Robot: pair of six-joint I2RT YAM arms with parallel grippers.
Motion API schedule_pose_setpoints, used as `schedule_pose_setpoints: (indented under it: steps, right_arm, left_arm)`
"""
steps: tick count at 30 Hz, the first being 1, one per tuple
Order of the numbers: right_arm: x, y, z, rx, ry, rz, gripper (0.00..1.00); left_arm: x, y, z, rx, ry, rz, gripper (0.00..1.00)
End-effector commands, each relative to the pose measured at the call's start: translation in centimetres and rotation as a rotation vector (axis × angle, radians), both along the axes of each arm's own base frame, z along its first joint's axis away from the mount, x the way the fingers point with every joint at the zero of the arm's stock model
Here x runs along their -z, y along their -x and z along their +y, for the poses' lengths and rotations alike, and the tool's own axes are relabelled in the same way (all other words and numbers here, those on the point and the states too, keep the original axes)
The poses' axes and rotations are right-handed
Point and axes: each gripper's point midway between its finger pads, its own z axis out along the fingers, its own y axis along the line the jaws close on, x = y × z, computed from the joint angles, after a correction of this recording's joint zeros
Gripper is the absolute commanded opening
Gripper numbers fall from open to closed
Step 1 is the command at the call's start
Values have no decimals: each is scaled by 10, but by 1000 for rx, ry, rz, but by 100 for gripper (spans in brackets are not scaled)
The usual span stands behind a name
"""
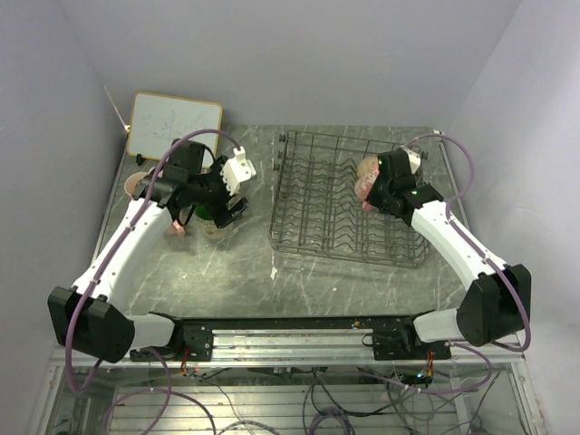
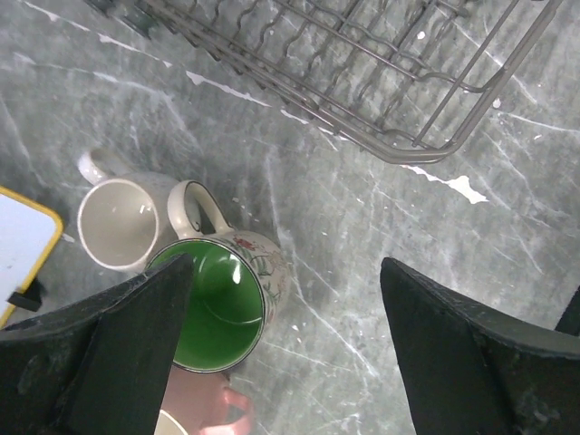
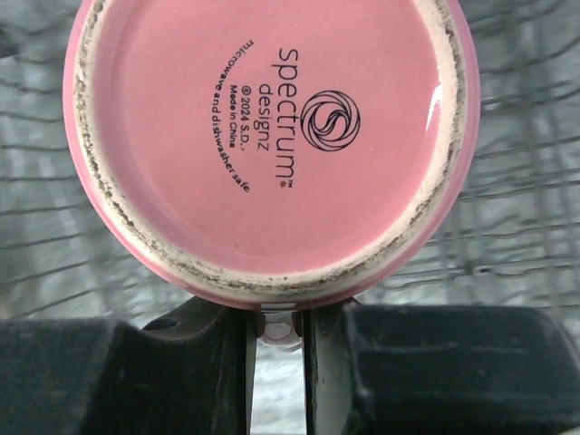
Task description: Unload the cups from the dish rack
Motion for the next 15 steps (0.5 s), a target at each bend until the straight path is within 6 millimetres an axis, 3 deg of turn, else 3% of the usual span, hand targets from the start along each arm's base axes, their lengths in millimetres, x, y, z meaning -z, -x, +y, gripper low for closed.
schedule_pose_setpoints:
  steps: [1,9,15]
  right_arm:
    - [-66,-5,56,-131,-266,-137,0]
    - [-113,18,150,-457,-653,-116,0]
    - [-156,42,197,-674,-896,-115,0]
  left_arm:
    - [-22,-7,-6,83,28,-186,96]
    - [-35,0,-12,178,45,-291,96]
    - [-53,13,-12,262,36,-441,96]
